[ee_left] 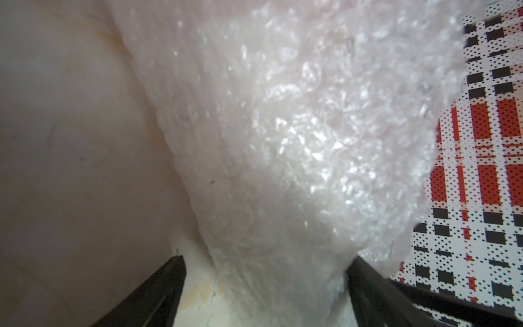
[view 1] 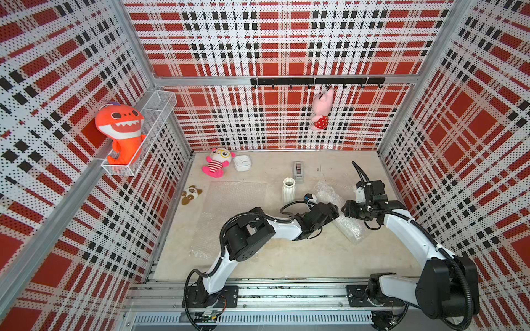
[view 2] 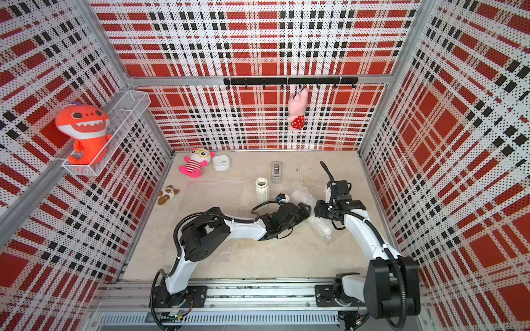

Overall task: Wrap vases in bubble wrap
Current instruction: Wrap the vase in bubble wrap.

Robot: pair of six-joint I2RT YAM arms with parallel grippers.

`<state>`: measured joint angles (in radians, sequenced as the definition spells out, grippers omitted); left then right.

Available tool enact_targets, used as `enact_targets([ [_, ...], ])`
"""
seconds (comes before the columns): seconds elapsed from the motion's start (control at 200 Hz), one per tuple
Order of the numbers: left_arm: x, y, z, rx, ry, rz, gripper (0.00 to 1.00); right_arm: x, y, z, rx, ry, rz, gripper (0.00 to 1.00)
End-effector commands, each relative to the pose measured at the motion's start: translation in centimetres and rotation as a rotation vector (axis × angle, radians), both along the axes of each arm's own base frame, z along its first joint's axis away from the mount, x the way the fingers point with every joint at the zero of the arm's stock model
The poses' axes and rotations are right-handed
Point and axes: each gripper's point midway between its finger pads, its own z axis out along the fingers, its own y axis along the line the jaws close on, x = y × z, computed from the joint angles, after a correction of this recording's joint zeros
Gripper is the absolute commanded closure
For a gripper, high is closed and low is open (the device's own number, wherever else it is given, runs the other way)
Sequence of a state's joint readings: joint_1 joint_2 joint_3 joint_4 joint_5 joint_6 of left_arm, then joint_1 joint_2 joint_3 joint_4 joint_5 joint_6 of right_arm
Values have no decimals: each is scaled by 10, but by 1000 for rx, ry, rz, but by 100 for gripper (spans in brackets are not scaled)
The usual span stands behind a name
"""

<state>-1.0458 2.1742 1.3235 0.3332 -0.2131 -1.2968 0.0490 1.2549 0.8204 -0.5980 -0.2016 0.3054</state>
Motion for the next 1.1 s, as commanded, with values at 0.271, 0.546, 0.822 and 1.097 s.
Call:
enact_targets([
  [0.271,10,-24,-1,3,0,-12,6,0,-4,-22,80,32,-40,54],
  [0.546,7,-29,-32,106,51,-32,3,-8,-21,-34,116,56,-141,55],
  [0.822,0,-4,-52,239,57,-42,4,-22,-1,-43,230,99,-114,51],
  [1.097,-3,17,-49,292,37,-63,5,-43,21,-51,328,125,-108,51],
])
